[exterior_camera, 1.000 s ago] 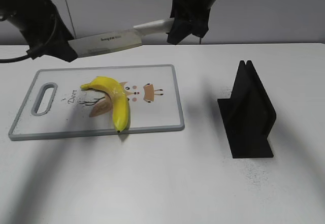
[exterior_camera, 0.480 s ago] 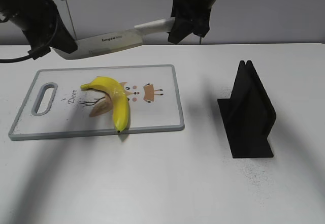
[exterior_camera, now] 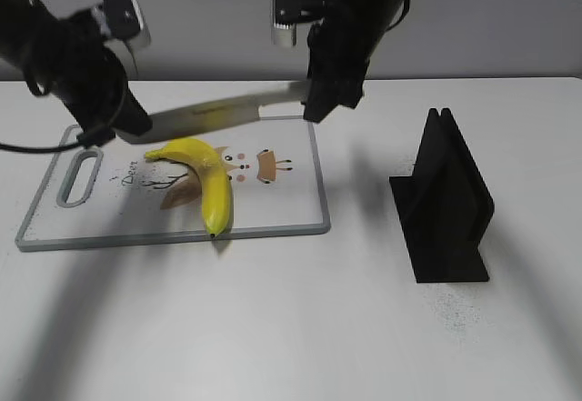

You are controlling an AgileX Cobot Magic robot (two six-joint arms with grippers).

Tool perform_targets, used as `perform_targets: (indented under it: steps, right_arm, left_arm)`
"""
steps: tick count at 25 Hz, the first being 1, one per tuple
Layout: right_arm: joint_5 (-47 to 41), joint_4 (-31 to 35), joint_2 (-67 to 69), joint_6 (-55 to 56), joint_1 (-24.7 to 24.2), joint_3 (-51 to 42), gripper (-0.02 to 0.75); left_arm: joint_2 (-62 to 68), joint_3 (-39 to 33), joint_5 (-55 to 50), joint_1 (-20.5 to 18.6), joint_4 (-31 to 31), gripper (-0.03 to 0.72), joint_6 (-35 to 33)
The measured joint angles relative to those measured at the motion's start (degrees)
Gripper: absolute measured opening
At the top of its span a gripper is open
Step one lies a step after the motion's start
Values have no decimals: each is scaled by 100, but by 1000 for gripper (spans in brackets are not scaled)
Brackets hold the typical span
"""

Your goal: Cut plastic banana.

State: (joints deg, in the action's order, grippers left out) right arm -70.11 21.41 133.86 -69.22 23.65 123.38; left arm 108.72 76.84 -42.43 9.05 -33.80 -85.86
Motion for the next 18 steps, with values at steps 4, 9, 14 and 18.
perform_targets:
  steps: [4,9,14,18]
  right_arm:
    - [-53,-189,660,69,39,-137,211]
    - [-63,-291,915,76,14,-82,216]
    - [-43,-337,780,117,19,-82,216]
    - [-12,-420,536,130,39,-143,215]
  left_arm:
    - [527,-612,753,123,-310,12,-284]
    - [640,-491,864,249,-269,13,-371]
    - [521,-394,798,286,-203,13,-361]
    - [388,-394,599,296,-169,8,-286]
